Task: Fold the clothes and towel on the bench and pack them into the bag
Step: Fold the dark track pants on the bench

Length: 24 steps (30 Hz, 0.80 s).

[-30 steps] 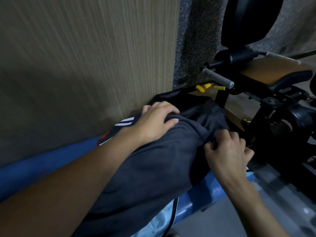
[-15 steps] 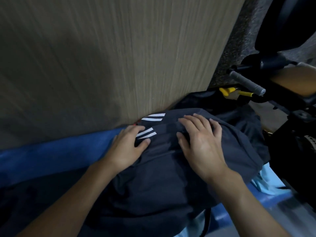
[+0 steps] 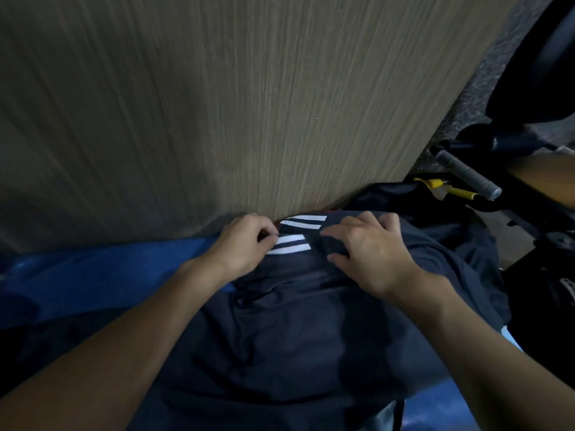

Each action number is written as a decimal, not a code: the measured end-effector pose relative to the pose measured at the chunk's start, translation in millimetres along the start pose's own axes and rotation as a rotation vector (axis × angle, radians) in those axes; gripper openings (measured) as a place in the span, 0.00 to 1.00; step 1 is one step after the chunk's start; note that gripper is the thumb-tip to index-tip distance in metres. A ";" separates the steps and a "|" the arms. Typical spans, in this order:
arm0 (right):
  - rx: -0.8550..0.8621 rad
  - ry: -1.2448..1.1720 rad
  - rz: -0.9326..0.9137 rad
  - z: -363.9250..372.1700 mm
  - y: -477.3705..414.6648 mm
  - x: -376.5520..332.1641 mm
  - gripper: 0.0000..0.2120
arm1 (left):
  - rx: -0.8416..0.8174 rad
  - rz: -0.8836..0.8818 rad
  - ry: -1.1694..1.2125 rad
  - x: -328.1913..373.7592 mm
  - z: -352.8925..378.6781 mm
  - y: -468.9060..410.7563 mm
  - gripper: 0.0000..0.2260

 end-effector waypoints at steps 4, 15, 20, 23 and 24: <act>0.158 -0.040 0.045 -7.7 -9.5 8.6 0.05 | 0.064 0.007 0.163 14.5 -12.3 -9.4 0.06; 0.255 -0.056 0.201 -11.7 -36.0 31.2 0.09 | 0.178 -0.046 0.372 15.1 -15.3 -27.3 0.11; 0.135 0.049 0.225 -3.8 -35.5 37.3 0.13 | 0.162 0.095 0.043 7.8 -6.1 -5.1 0.21; 0.005 0.077 0.169 1.4 -28.6 37.3 0.23 | 0.304 0.214 -0.029 22.8 -10.0 27.3 0.09; -0.021 0.100 0.150 1.6 -26.7 38.0 0.26 | 0.282 0.241 -0.047 27.6 -5.9 40.2 0.09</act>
Point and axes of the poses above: each hand's wrist, its own y-axis away from the middle knuckle, its own z-axis out of the palm, x = y × z, the point moved 6 cm from there along -y, towards the middle knuckle, and after that the axes turned 9 degrees about x, right-handed, at the moved point
